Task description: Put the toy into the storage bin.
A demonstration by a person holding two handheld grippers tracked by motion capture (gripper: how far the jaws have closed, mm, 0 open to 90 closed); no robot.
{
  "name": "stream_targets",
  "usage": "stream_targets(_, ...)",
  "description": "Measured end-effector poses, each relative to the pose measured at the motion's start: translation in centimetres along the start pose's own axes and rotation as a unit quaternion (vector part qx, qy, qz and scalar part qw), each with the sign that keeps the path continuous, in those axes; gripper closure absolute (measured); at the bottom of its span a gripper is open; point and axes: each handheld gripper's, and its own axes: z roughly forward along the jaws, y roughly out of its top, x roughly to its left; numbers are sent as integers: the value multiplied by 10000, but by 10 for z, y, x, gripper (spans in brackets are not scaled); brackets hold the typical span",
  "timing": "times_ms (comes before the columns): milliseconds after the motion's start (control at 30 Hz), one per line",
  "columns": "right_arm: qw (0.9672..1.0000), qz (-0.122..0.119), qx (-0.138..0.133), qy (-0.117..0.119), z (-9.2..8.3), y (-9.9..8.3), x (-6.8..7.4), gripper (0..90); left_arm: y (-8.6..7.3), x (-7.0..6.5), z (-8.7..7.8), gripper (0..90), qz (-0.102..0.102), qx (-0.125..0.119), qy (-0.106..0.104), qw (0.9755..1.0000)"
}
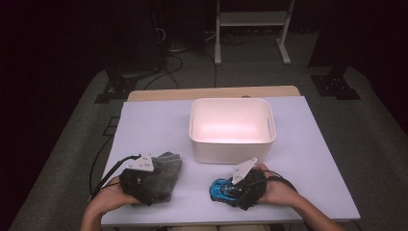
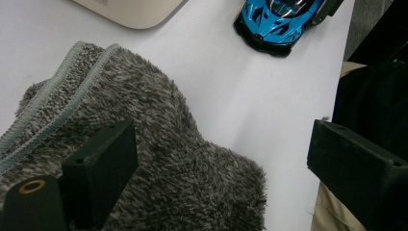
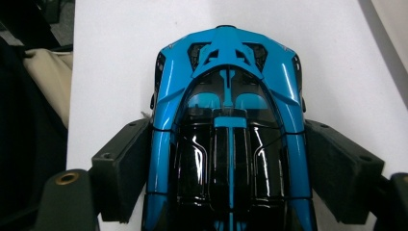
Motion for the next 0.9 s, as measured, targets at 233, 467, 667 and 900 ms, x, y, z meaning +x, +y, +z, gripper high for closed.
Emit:
stream_targets(233,9999,-38,23,-94,1,0,3,203,0,0,-1,98,14,5,13,10000)
stream_targets(467,9995,112,148,-251,2,2,3,137,-1,0,0,98,9,29,2,10000)
stream_targets(667,9993,120,208,-279,2,3,4,139,-2,0,0,98,1,60,-2,10000)
stream_targets(900,9989,111,380,-252,2,7,3,144,-2,0,0,98,-6,45,-6,10000)
